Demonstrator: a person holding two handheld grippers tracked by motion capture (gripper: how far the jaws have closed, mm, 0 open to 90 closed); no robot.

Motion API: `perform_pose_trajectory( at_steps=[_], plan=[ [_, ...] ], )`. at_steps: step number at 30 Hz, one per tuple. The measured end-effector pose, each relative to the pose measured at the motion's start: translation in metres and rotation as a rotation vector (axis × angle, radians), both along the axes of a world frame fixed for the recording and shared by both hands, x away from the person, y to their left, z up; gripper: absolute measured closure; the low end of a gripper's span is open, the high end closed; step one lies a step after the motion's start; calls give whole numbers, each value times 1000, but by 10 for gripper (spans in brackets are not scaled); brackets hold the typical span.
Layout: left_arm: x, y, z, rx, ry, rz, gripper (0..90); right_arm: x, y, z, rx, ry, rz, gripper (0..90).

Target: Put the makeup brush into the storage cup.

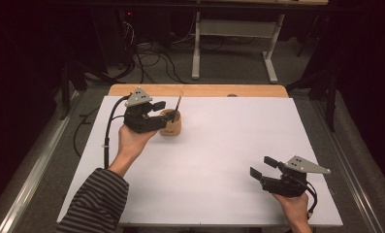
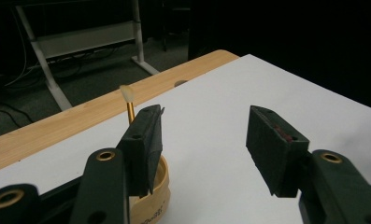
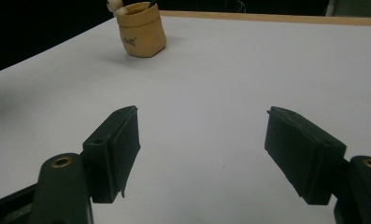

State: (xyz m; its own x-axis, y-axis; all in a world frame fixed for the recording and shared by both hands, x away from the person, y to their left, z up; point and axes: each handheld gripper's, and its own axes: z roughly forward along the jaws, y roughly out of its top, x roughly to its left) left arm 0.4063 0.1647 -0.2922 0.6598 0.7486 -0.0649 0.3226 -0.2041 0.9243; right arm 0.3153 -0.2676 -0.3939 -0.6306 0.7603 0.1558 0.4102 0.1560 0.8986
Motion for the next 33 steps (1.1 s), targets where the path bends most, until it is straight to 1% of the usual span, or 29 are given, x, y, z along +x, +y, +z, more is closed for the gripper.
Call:
perform_pose_trajectory(
  at_steps=[2,6,10,13,17,28,31,33],
  plan=[
    [-3,2,-1,-9,1,2,457,0,1,0,-1,4,2,282],
    [-7,7,-3,-6,8,2,449,1,1,0,-2,1,3,283],
    [-12,12,-5,-17,9,7,441,2,2,0,-3,6,4,283],
    [-15,15,-7,-20,12,9,437,2,2,0,-3,1,4,283],
    [-19,18,-8,-14,19,5,431,2,3,1,-2,4,6,283],
    [-31,21,-11,-5,15,3,417,2,4,1,-4,8,8,283],
    [-34,22,-11,-4,16,2,415,2,4,1,-8,4,13,283],
    [-37,23,-11,-10,15,1,414,2,4,1,-7,4,12,284]
  ],
)
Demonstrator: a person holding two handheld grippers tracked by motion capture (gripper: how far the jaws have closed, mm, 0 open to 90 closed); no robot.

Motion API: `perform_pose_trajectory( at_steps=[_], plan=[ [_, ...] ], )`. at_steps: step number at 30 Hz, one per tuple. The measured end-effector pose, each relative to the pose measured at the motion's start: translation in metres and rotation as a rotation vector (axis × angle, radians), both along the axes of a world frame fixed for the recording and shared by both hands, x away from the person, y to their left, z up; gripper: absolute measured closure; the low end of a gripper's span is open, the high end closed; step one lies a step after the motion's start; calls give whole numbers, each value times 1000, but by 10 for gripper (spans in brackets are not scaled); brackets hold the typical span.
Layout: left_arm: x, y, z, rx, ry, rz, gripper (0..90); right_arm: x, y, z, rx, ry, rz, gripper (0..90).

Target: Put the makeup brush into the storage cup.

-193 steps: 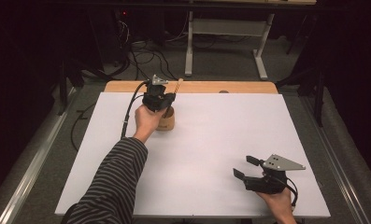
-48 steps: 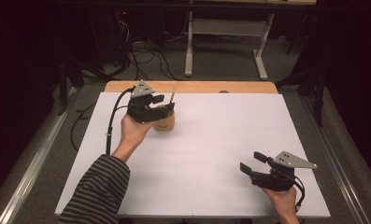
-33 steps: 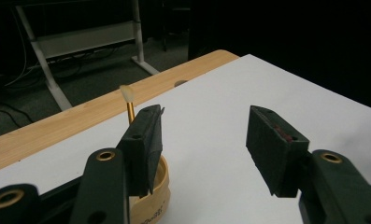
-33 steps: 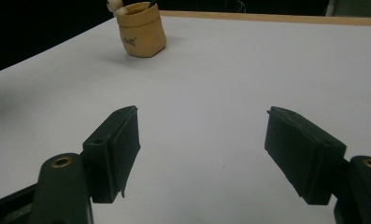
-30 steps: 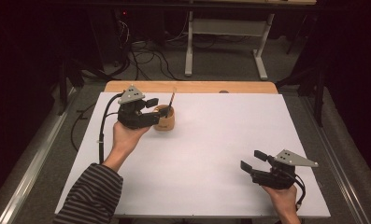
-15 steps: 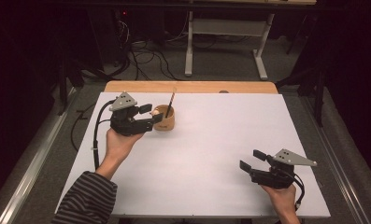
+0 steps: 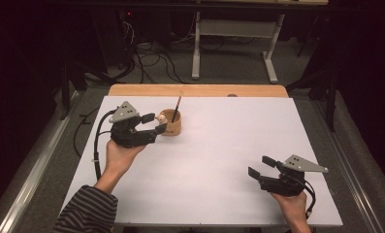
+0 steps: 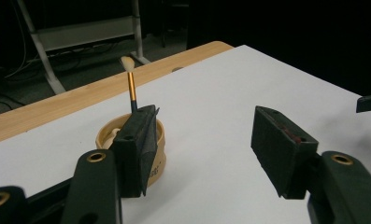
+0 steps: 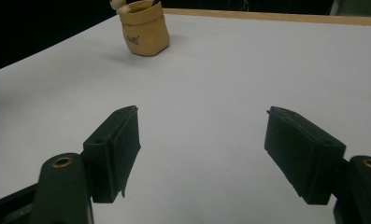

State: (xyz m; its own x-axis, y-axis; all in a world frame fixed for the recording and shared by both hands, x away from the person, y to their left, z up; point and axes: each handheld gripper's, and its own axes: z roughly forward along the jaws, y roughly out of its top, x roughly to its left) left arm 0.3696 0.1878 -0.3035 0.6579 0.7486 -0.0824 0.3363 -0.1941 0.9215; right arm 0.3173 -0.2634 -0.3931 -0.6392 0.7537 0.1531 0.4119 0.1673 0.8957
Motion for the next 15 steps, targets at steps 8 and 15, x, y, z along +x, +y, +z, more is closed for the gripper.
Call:
perform_pose_trajectory(
  at_steps=[8,15],
  plan=[
    [-8,3,-3,-8,2,1,413,0,0,0,0,4,0,284],
    [-14,8,-8,-20,11,8,413,0,0,0,2,4,0,284]
  ],
)
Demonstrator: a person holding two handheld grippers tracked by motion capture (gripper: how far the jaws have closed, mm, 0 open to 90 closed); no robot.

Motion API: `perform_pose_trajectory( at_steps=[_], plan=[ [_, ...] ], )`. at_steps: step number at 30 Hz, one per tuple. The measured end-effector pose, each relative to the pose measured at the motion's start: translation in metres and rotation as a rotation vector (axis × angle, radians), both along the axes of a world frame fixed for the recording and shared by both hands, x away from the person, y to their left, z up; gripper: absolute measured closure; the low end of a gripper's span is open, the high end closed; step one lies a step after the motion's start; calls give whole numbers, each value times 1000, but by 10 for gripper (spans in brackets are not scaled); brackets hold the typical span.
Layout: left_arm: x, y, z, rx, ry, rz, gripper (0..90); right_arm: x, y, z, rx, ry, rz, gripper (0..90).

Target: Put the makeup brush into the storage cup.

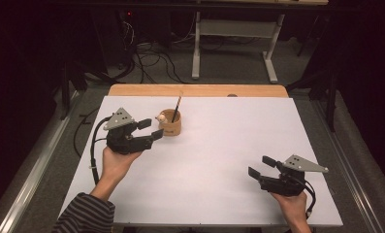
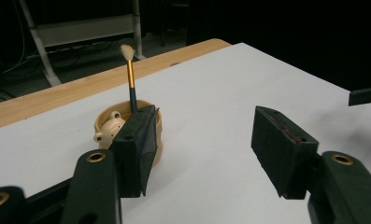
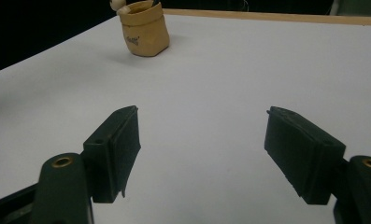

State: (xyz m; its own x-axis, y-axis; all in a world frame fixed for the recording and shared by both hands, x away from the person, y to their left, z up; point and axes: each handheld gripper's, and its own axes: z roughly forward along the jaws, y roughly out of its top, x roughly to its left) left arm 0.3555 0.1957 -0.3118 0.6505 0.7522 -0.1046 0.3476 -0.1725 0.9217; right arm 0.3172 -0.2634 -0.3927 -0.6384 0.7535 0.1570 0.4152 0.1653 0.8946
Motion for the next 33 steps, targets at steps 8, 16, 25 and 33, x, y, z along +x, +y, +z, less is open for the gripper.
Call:
perform_pose_trajectory(
  at_steps=[8,16,25,33],
  plan=[
    [-9,4,-2,-17,-4,0,408,0,0,1,-2,-5,2,284],
    [-17,9,-4,-26,-7,3,402,0,1,1,-2,-2,4,284],
    [-26,16,-10,-33,-7,16,396,0,3,1,2,4,5,284],
    [-33,19,-15,-41,-4,17,392,0,3,1,-3,1,8,284]
  ],
)
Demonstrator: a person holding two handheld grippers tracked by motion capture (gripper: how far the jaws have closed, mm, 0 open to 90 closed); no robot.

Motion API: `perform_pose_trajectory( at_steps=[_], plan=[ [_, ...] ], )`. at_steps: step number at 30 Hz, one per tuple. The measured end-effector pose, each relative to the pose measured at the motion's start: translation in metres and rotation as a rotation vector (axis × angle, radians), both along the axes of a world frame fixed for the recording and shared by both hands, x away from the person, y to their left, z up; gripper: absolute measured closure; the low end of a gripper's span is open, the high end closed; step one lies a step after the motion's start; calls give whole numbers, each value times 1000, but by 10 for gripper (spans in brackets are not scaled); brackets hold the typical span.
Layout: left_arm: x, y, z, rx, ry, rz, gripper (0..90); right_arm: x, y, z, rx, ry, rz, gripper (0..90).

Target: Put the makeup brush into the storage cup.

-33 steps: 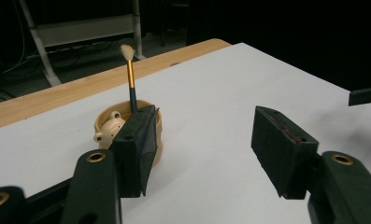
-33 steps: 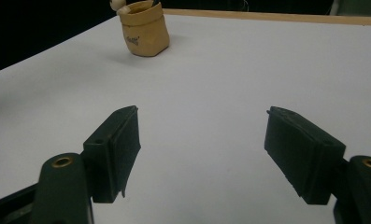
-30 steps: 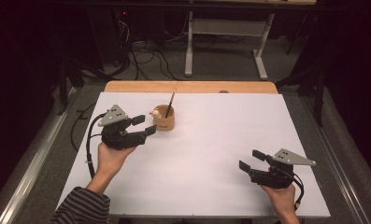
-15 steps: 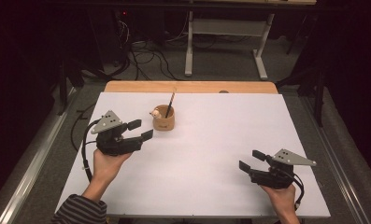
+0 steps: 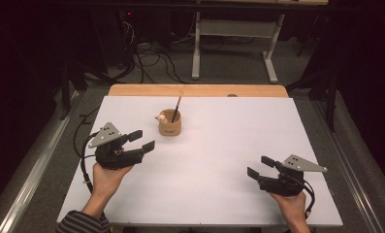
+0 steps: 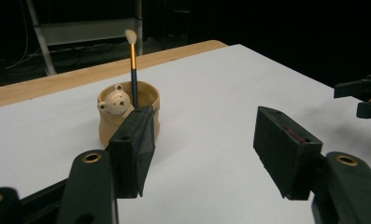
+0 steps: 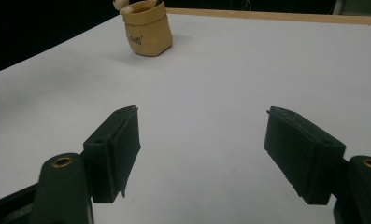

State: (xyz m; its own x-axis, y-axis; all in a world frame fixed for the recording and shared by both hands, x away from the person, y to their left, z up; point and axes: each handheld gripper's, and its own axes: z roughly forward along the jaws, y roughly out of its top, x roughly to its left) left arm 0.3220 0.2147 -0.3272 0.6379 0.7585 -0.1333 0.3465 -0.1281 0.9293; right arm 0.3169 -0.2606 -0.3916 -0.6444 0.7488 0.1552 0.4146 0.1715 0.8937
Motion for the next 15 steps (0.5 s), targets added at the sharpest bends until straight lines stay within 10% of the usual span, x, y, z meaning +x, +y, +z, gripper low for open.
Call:
perform_pose_trajectory(
  at_steps=[15],
  plan=[
    [-9,2,-7,-20,1,0,390,0,0,0,6,5,-5,284]
  ],
)
